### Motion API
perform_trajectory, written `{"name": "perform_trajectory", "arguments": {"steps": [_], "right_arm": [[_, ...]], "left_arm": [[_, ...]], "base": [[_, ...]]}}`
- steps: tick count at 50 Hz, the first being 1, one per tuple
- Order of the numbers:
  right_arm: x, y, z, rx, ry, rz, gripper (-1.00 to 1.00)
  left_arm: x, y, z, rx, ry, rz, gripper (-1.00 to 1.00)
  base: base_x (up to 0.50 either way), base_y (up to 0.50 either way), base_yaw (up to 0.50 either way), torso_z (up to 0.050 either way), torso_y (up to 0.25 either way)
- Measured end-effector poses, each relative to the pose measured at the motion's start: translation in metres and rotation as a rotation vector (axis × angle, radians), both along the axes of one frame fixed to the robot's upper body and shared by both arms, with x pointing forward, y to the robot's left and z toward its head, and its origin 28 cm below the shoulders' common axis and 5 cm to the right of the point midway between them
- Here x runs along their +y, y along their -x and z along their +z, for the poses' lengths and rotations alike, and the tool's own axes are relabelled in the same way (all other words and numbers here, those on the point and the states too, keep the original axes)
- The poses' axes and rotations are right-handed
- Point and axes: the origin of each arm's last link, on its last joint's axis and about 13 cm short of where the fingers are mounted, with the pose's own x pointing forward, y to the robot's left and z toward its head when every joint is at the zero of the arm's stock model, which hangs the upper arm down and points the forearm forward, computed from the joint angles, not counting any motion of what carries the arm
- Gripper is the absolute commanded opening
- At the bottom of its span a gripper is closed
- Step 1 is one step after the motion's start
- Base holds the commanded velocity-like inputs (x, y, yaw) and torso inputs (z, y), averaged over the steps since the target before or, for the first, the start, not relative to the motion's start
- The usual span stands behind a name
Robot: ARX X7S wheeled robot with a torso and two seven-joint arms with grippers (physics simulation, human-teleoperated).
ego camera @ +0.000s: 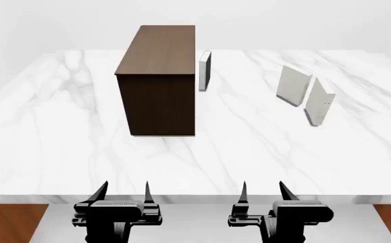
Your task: Pick up the book on the right and place it under the cabinet shelf.
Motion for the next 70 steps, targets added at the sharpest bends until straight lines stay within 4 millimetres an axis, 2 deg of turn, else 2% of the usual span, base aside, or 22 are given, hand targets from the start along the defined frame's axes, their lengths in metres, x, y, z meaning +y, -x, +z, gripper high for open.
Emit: {"name": "perform_trajectory", "arguments": {"steps": [11,34,42,52,70], "right_arm": [[0.001,0.001,0.0,0.0,0.004,0.001,1.0],[0.001,0.002,0.0,0.003,-0.009,0.002,1.0],[-0.001,0.001,0.005,0.002,-0.028,-0.001,1.0],[-0.003,-0.012,0.033,-0.018,-0.041,0.0,1.0],[-0.017,-0.055,0.121,-0.081,-0.031,0.014,1.0]], "left_arm": [[0.0,0.001,0.0,-0.006,-0.016,-0.006,1.0],[0.001,0.001,0.001,0.005,-0.013,-0.004,1.0],[0.004,-0.002,0.009,0.036,0.006,0.002,1.0],[0.015,-0.018,0.043,0.04,-0.016,-0.003,1.0],[0.039,-0.071,0.14,0.005,-0.082,-0.011,1.0]], "base": [[0.0,0.0,0.0,0.003,0.0],[0.0,0.0,0.0,0.05,0.0],[0.0,0.0,0.0,0.05,0.0],[0.0,0.0,0.0,0.05,0.0],[0.0,0.0,0.0,0.05,0.0]]}}
